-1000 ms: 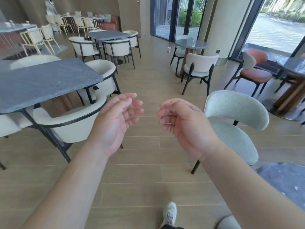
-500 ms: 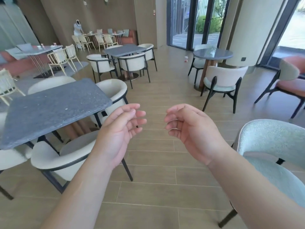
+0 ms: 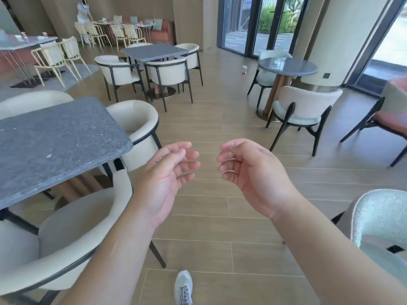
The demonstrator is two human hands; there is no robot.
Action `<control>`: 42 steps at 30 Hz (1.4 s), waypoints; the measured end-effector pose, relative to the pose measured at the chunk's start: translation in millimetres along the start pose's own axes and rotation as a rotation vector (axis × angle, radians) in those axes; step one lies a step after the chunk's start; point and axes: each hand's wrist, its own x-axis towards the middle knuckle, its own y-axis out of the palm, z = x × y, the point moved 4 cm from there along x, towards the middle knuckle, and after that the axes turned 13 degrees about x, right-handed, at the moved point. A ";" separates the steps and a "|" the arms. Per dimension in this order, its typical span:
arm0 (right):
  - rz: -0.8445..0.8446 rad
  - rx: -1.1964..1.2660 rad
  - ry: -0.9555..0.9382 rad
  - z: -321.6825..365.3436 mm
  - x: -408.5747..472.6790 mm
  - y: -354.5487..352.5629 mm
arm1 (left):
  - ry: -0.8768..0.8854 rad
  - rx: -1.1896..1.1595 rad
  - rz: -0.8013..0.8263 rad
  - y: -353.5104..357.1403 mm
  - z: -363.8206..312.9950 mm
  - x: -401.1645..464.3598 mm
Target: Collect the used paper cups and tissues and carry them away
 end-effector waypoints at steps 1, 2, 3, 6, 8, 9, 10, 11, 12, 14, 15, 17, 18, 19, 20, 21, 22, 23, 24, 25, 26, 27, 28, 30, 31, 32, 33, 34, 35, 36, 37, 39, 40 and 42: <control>-0.014 -0.015 -0.006 -3.0 23.9 1.5 | -0.004 -0.015 0.000 -8.1 1.1 27.6; -0.026 -0.030 -0.013 -4.7 48.0 3.9 | -0.007 -0.024 0.006 -15.2 1.4 55.7; -0.040 -0.039 -0.018 -5.7 72.5 6.5 | -0.010 -0.027 0.022 -20.6 0.5 83.5; -0.077 -0.061 -0.009 -4.8 141.8 17.7 | -0.047 -0.030 0.069 -33.5 -1.0 155.1; -0.085 -0.060 -0.035 2.2 186.2 28.0 | -0.034 -0.037 0.113 -42.1 -7.9 201.8; -0.093 -0.053 -0.055 5.2 207.2 31.9 | -0.026 -0.034 0.127 -46.8 -13.2 225.6; -0.100 -0.050 -0.070 7.4 225.4 33.7 | -0.031 -0.029 0.128 -51.1 -17.7 247.8; -0.108 -0.052 -0.082 9.0 240.8 33.3 | -0.033 -0.022 0.128 -53.5 -22.6 266.7; -0.119 -0.047 -0.093 11.1 255.1 31.9 | -0.026 -0.021 0.135 -54.7 -27.8 284.1; -0.141 -0.017 -0.111 16.9 284.7 27.7 | -0.002 -0.026 0.174 -56.4 -34.8 316.9; -0.152 0.000 -0.120 19.8 300.0 26.3 | 0.015 -0.029 0.190 -57.6 -37.7 332.5; -0.160 0.014 -0.131 22.1 332.5 23.0 | 0.040 -0.025 0.196 -60.8 -40.2 365.2; -0.154 0.011 -0.133 21.1 349.1 21.0 | 0.043 -0.020 0.196 -61.7 -39.5 382.1; -0.145 0.007 -0.131 18.7 365.3 18.2 | 0.040 -0.021 0.195 -62.0 -37.3 398.6; -0.137 0.005 -0.126 15.1 381.3 14.1 | 0.033 -0.020 0.194 -61.5 -33.6 415.2; -0.135 0.005 -0.119 11.2 397.3 8.4 | 0.025 -0.014 0.194 -60.2 -28.6 431.7; -0.140 0.009 -0.111 7.8 413.7 2.2 | 0.020 -0.006 0.197 -57.9 -23.8 447.9; -0.148 0.017 -0.103 5.6 431.2 -4.3 | 0.017 0.000 0.201 -55.1 -20.2 464.1; -0.155 0.030 -0.095 4.2 451.0 -11.0 | 0.015 0.005 0.200 -52.1 -17.5 482.0; -0.154 0.041 -0.087 3.9 472.3 -17.1 | 0.015 0.010 0.194 -49.6 -15.8 501.4; -0.147 0.049 -0.081 4.5 495.2 -22.7 | 0.015 0.015 0.185 -47.4 -14.8 522.3; -0.137 0.054 -0.077 5.8 518.4 -28.2 | 0.014 0.019 0.172 -45.0 -14.6 544.3; -0.127 0.060 -0.074 8.2 542.0 -33.8 | 0.014 0.023 0.157 -41.9 -15.1 566.9; -0.117 0.072 -0.072 17.4 588.6 -46.3 | 0.015 0.037 0.140 -32.2 -16.6 613.6; -0.120 0.077 -0.072 24.4 610.8 -53.8 | 0.013 0.043 0.139 -25.1 -17.8 637.0; -0.129 0.080 -0.072 32.6 631.8 -61.8 | 0.011 0.049 0.143 -16.4 -19.4 659.9; -0.138 0.083 -0.072 41.4 651.1 -70.6 | 0.007 0.055 0.149 -6.6 -21.2 682.1; -0.143 0.085 -0.073 51.0 669.4 -79.1 | 0.007 0.057 0.155 3.4 -23.6 703.4; -0.142 0.087 -0.078 61.1 687.1 -87.2 | 0.013 0.055 0.159 13.0 -26.6 724.0; -0.140 0.089 -0.086 70.5 704.3 -94.7 | 0.021 0.051 0.163 21.9 -29.1 743.6; -0.140 0.090 -0.094 78.7 720.3 -101.6 | 0.030 0.048 0.167 29.5 -30.6 761.8; -0.144 0.093 -0.105 90.0 750.3 -113.1 | 0.042 0.050 0.184 41.9 -30.3 793.6; -0.144 0.090 -0.103 92.5 763.4 -117.2 | 0.044 0.052 0.191 46.5 -28.6 806.7; -0.132 0.079 -0.089 94.7 788.3 -124.2 | 0.041 0.055 0.195 51.6 -23.8 832.5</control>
